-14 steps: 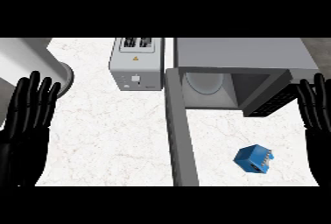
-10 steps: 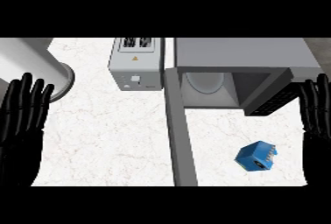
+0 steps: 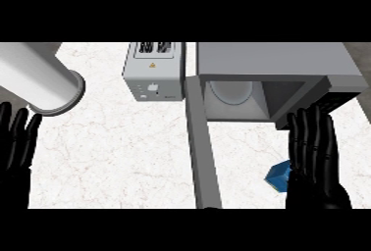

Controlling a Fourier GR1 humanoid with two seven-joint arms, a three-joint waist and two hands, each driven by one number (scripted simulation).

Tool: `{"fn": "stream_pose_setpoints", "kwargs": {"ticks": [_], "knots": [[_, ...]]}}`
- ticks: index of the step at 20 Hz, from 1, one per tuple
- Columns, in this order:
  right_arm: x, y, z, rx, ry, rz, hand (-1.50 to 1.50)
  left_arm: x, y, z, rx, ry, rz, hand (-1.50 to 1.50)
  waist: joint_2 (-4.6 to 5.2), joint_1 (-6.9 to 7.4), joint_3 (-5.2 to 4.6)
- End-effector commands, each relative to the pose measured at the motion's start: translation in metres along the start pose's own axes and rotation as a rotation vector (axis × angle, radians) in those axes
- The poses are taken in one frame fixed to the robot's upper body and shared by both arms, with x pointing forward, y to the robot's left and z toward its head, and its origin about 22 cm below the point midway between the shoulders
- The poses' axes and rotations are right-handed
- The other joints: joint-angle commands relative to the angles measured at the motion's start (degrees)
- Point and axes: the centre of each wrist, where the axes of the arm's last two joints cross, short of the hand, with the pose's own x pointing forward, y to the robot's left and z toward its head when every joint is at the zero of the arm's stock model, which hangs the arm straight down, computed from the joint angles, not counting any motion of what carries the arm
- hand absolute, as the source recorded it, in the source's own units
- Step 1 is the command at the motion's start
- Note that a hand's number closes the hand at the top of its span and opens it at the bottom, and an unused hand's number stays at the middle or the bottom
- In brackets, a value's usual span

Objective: Pick up the milk, place it into the microwave and close the microwave

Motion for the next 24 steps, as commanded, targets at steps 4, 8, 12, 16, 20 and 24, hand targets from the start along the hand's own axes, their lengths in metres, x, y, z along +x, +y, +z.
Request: {"fn": "stream_pose_setpoints", "kwargs": {"ticks": [4, 8, 12, 16, 20, 24], "knots": [[0.015, 0.025, 0.021, -0.059, -0.029, 0.008, -1.50, 0.005, 0.003, 0.033, 0.013, 0.012, 0.006, -1.50, 0.03, -0.34, 0.08], [-0.003, 0.030, 0.020, -0.137, -0.007, 0.094, -1.50, 0.005, 0.016, 0.041, 0.017, 0.024, 0.017, -1.50, 0.09, -0.24, 0.07], [-0.005, 0.007, 0.025, -0.191, 0.034, 0.159, -1.50, 0.020, 0.023, 0.036, 0.019, 0.017, 0.008, -1.50, 0.11, -0.56, 0.11], [-0.011, 0.020, 0.023, -0.222, 0.053, 0.137, -1.50, 0.013, 0.021, 0.029, 0.022, 0.014, 0.023, -1.50, 0.19, -0.55, 0.11], [-0.040, -0.007, 0.021, -0.280, 0.071, 0.159, -1.50, 0.013, 0.019, 0.062, 0.014, 0.017, 0.030, -1.50, 0.17, -0.20, 0.15], [-0.043, -0.023, 0.030, -0.303, 0.106, 0.152, -1.50, 0.020, 0.032, 0.060, 0.010, 0.007, 0.002, -1.50, 0.14, -0.40, 0.15]]}}
